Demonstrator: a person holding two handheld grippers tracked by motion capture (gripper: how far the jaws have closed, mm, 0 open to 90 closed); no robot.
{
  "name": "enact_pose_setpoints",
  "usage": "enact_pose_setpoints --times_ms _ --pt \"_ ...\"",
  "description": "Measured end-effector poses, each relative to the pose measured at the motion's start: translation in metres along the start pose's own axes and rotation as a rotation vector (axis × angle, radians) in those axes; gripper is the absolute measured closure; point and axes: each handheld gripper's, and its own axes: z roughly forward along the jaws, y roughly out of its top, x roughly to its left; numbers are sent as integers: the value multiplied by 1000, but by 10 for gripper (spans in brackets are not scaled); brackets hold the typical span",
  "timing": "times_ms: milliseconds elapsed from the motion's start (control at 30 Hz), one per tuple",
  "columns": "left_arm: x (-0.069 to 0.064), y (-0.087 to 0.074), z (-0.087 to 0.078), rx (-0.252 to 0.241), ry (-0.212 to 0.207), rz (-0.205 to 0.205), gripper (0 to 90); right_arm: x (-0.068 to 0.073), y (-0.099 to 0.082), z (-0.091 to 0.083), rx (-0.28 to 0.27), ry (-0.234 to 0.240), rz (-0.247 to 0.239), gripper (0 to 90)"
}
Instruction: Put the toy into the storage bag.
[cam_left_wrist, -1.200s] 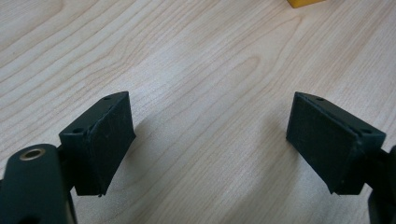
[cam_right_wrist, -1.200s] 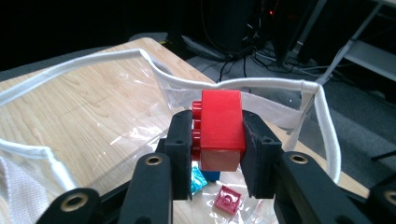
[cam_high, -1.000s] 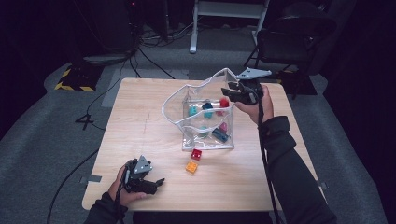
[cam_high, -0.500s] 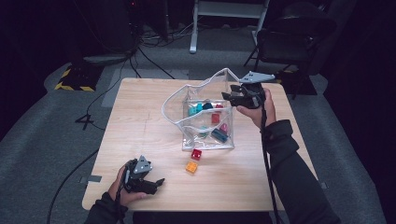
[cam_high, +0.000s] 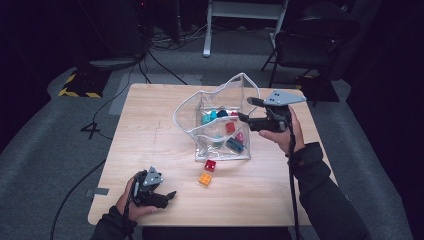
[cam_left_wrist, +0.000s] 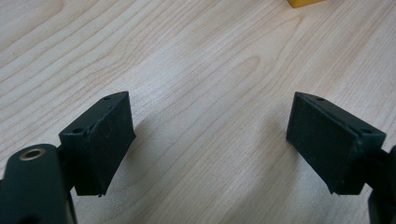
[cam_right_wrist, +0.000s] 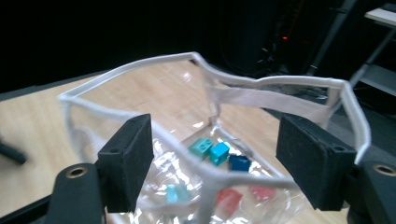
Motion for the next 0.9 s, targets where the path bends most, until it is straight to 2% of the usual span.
enact_pose_setpoints --times_ms 67,200,300,400,533,700,900 --pt "0 0 0 0 0 0 153 6 -3 -4 3 13 -20 257" --pt "0 0 0 0 0 0 152 20 -11 -11 -6 33 -51 280" --pt "0 0 0 0 1 2 152 33 -21 -13 -14 75 -72 283" --pt "0 0 0 0 0 0 152 46 -34 -10 5 114 -87 283" --pt "0 0 0 0 0 0 152 62 -57 -2 25 154 -118 280" --pt "0 0 0 0 0 0 152 78 -84 16 77 212 -108 286" --pt "0 0 0 0 0 0 152 92 -102 41 142 287 -124 307"
